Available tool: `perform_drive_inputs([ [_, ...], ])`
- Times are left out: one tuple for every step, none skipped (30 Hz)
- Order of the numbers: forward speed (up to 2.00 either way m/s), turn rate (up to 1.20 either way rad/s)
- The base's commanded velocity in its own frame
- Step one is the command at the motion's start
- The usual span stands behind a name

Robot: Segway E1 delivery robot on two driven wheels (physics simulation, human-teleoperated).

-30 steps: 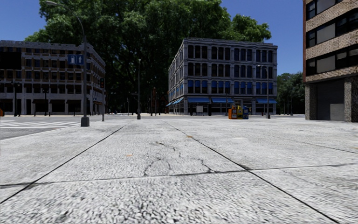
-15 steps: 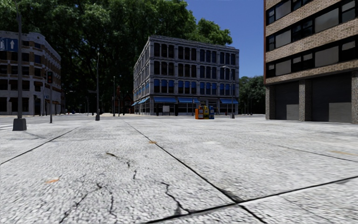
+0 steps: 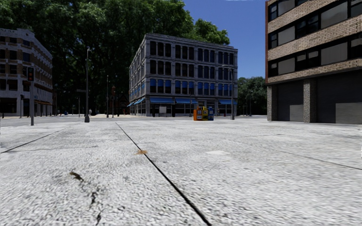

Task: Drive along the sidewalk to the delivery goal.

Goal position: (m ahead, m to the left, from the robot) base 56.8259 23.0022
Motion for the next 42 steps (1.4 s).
perform_drive_inputs([
  [2.0,-0.46],
  [2.0,-0.46],
  [2.0,-0.46],
  [2.0,-0.46],
  [2.0,-0.46],
  [2.0,-0.42],
  [2.0,-0.41],
  [2.0,-0.41],
  [2.0,-0.4],
  [2.0,-0.4],
  [2.0,-0.33],
  [2.0,-0.33],
  [2.0,-0.17],
  [2.0,0.0],
  [2.0,0.0],
  [2.0,0.0],
  [2.0,0.0],
  [2.0,0.0],
  [2.0,0.0],
  [2.0,0.0],
  [2.0,0.0],
  [2.0,0.0],
  [2.0,0.0],
  [2.0,0.0],
  [2.0,0.0],
  [2.0,0.0],
  [2.0,0.0],
  [2.0,0.0],
  [2.0,0.0],
  [2.0,-0.15],
  [2.0,-0.15],
  [2.0,-0.27],
  [2.0,-0.35],
  [2.0,-0.38],
  [2.0,-0.38],
  [2.0,-0.39],
  [2.0,-0.39],
  [2.0,-0.39],
  [2.0,-0.39],
  [2.0,-0.39],
  [2.0,-0.39],
  [2.0,-0.39],
])
